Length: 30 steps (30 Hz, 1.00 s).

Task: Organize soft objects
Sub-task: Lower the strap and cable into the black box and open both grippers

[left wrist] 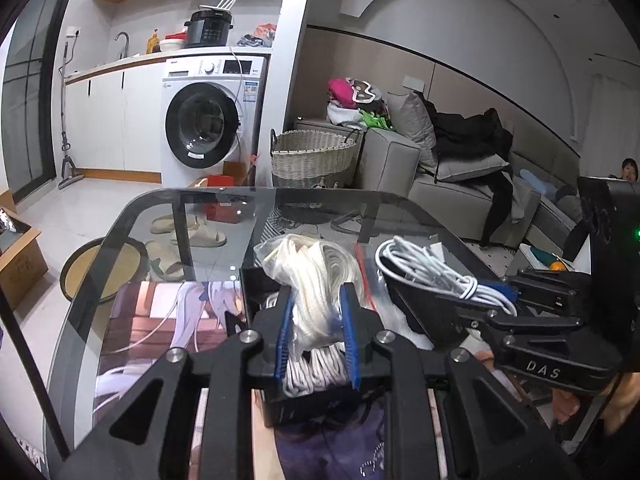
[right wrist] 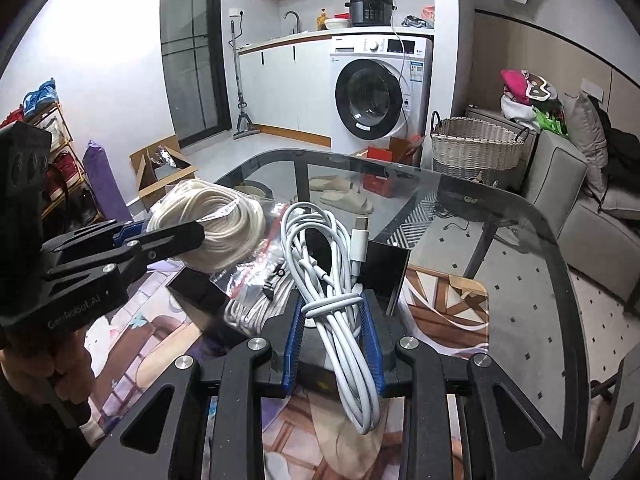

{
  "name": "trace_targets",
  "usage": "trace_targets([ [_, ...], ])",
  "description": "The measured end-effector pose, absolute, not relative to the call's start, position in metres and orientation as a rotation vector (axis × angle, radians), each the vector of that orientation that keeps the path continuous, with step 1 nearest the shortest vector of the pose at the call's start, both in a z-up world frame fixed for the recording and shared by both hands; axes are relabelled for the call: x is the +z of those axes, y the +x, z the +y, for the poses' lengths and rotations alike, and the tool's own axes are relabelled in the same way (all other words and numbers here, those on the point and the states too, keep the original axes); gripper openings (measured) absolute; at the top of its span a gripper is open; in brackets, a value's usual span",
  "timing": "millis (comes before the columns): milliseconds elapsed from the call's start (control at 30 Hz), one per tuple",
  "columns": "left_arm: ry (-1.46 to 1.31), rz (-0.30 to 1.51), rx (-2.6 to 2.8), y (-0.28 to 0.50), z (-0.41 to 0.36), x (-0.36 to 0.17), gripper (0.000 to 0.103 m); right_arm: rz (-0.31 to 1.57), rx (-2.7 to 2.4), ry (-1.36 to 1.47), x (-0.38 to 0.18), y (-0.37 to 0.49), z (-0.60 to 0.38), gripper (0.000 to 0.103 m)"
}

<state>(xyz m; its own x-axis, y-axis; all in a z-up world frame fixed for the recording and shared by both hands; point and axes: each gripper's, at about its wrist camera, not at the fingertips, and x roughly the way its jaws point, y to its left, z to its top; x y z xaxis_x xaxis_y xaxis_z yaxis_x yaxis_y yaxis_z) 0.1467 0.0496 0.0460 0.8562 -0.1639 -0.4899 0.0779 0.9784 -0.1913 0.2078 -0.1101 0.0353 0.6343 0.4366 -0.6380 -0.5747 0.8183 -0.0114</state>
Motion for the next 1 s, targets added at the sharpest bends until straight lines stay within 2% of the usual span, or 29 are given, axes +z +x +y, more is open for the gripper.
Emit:
trace_targets([
  [700,-0.188,0.655,-0.145,0.175,0.056,0.014,0.017,0.702,0.641,-0.225,0.014,0.239,-0.086,0.028],
  [1000,-0.138,0.667,-0.162,0.173,0.048,0.016,0.018,0.729,0.643,-0.295,-0.001,0.246,-0.063,0.029],
])
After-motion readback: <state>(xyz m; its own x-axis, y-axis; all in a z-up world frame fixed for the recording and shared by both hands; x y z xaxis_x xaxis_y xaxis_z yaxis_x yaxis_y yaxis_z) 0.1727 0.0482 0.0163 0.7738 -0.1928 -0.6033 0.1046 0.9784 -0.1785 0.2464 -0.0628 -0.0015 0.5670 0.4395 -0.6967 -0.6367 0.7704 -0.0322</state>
